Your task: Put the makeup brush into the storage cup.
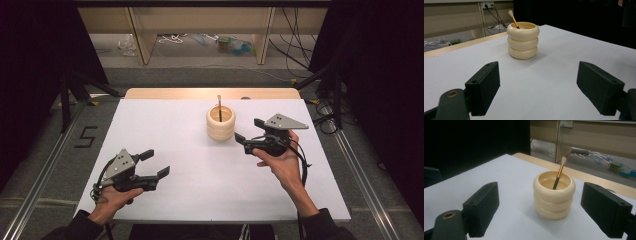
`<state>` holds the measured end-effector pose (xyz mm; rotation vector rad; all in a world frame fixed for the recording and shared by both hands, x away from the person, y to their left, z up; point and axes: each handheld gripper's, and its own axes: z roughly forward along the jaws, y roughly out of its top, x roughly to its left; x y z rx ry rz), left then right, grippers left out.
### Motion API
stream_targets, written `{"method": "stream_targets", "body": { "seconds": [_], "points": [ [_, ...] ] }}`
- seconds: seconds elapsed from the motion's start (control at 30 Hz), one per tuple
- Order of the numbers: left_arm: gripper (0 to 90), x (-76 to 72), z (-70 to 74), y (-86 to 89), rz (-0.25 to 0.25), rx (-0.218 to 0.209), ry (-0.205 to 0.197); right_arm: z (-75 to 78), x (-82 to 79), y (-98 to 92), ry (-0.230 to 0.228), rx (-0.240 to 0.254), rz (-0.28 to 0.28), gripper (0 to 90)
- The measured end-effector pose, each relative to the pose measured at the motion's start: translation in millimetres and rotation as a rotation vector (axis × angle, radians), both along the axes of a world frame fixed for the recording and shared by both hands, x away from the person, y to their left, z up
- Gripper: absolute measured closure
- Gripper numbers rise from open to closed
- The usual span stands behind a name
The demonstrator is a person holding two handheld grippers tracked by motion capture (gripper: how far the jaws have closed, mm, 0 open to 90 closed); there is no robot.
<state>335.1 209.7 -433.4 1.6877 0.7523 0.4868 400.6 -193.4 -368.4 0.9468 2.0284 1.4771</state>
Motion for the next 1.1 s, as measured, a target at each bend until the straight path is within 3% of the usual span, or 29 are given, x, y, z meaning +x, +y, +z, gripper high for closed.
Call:
{"method": "stream_targets", "body": {
  "seconds": [0.03,0.07,0.1,0.17,0.33,0.87,1.1],
  "points": [
    [18.4,0.1,0.1,0.3,0.000,0.001,-0.001,-1.5,-2.5,0.1,0.021,0.008,0.000,16.1],
    [18.4,0.7,-0.3,0.2,-0.004,-0.005,-0.004,-3.1,-2.9,-1.2,-0.003,-0.008,-0.001,16.1],
    [18.3,0.4,-0.5,-0.1,0.002,-0.016,0.004,-3.9,-3.9,-1.6,0.003,-0.015,0.002,16.1],
    [18.3,0.3,0.2,1.1,0.004,-0.003,0.003,-7.3,-6.9,-2.6,-0.012,-0.020,-0.002,16.1],
    [18.4,1.0,0.5,3.4,0.011,0.000,0.002,-12.7,-14.0,-8.9,0.003,-0.025,-0.004,16.1],
    [18.3,1.2,-0.3,6.1,0.018,-0.004,0.002,-31.5,-35.5,-20.6,0.027,-0.013,-0.001,16.1],
    [18.3,1.0,-1.1,5.2,0.013,0.000,0.003,-39.0,-43.7,-26.8,0.004,0.014,-0.004,16.2]
  ]
}}
